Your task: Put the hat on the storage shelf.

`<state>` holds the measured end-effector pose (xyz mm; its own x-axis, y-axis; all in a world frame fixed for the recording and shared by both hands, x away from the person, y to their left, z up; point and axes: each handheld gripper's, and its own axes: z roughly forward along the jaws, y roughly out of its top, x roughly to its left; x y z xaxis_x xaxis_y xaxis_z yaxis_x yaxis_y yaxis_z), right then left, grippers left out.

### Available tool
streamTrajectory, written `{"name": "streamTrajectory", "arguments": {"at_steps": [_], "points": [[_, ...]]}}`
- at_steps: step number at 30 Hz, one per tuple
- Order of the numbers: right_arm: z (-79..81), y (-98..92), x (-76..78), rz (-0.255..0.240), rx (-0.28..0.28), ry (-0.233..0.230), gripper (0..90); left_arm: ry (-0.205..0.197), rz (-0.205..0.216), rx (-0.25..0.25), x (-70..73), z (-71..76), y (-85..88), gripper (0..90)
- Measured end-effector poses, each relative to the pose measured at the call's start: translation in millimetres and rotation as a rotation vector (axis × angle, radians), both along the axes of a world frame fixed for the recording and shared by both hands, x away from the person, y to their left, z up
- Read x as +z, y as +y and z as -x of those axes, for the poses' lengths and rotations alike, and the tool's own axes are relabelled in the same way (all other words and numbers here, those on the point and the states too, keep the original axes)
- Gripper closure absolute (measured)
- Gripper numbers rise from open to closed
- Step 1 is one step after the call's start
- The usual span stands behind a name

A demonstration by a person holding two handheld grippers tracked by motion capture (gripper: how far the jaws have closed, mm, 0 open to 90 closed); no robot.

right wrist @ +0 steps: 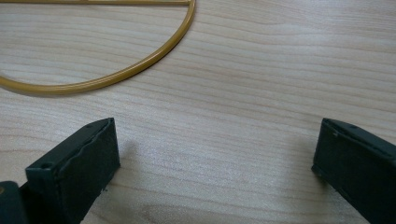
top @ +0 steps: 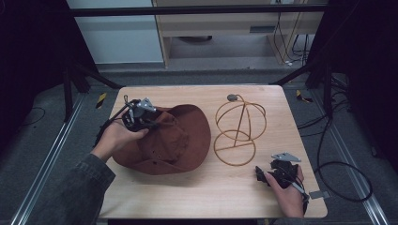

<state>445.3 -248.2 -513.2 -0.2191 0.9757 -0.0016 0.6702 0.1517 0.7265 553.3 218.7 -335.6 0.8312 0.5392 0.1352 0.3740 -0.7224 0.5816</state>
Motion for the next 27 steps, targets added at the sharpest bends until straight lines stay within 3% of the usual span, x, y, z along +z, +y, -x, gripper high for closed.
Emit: {"name": "streamTrajectory", "arguments": {"at_steps": [4,7,15,27], "points": [[0.1,0.2,0.1,-0.002,-0.002,0.003,0.5,-0.028,0.022,-0.001,14.8,6.7,6.4,89.0],[0.1,0.2,0.1,-0.002,-0.002,0.003,0.4,-0.071,0.056,0.000,37.0,16.2,15.9,89.0],[0.1,0.2,0.1,-0.002,-0.002,0.003,0.4,-0.148,0.070,-0.029,76.7,38.9,22.2,89.0],[0.2,0.6,0.1,-0.004,-0.006,0.004,0.4,-0.213,0.101,-0.068,114.7,57.7,21.4,89.0]]}}
